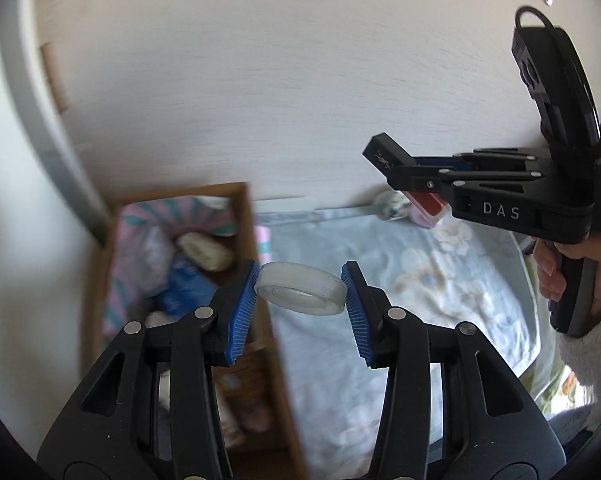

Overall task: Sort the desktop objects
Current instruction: 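Carry the tape roll and lipstick into the cardboard box and release both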

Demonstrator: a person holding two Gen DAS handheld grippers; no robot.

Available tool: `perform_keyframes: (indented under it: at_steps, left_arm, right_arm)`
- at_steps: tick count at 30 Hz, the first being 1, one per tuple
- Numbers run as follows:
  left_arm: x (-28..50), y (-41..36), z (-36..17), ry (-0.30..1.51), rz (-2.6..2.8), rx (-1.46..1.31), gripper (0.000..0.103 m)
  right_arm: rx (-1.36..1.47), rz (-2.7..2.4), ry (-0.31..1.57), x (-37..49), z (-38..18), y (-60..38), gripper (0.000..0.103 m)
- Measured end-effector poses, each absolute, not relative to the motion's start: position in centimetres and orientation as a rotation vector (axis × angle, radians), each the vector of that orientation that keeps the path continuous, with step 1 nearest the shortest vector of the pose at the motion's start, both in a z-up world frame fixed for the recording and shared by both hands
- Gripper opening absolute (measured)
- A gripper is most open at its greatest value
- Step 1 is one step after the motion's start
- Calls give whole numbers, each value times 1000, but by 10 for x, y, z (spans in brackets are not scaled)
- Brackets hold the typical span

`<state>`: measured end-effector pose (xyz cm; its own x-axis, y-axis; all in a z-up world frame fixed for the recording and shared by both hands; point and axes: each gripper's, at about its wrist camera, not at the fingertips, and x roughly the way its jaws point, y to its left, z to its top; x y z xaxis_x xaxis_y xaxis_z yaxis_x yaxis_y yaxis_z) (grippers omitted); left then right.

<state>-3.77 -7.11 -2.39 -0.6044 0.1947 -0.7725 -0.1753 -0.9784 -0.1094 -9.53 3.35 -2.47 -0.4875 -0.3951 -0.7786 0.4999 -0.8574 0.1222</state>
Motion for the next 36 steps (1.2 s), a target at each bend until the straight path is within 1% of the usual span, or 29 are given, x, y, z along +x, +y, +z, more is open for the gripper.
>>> perform_keyframes:
  at_steps: [3, 8, 13, 21, 33, 34, 35, 36]
  left_arm:
    - [-31, -93, -24, -51, 2675, -1303, 40]
    - [-12, -128, -34, -106, 2708, -1346, 40]
    - [0, -148, -51, -167, 2713, -1393, 40]
    - [10, -163, -59, -245, 2718, -1404, 40]
    - [12, -155, -58, -177, 2726, -1387, 40]
    - [10, -154, -58, -173, 2725, -1392, 40]
    - [8, -154, -58, -180, 2721, -1402, 44]
    - [7, -155, -59, -194, 2711, -1419, 50]
  right_arm:
    - [1162, -2272, 175, -96, -24, 5, 18]
    - [1165, -2173, 255, -95, -34, -49, 18]
    - [1179, -2078, 315, -93, -50, -96, 18]
    - [1234, -1984, 383, -86, -82, -133, 18]
    - [1337, -1932, 369, -99, -96, -140, 18]
    - [1343, -1931, 358, -100, -97, -141, 19]
    - [1345, -1931, 350, -101, -98, -140, 20]
    - [1338, -1933, 356, -100, -97, -139, 30]
